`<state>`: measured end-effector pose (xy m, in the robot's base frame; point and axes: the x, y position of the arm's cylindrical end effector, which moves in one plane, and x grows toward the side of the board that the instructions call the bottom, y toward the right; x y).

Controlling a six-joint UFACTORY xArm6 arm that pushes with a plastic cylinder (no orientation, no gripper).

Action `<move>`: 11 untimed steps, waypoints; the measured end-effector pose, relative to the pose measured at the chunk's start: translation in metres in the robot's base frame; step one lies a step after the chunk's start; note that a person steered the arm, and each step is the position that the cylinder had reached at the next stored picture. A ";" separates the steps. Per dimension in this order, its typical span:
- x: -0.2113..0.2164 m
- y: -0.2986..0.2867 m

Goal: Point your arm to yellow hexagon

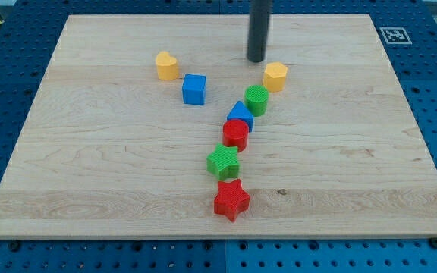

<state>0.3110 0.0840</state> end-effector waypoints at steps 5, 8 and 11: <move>0.116 0.026; 0.106 0.024; 0.102 0.011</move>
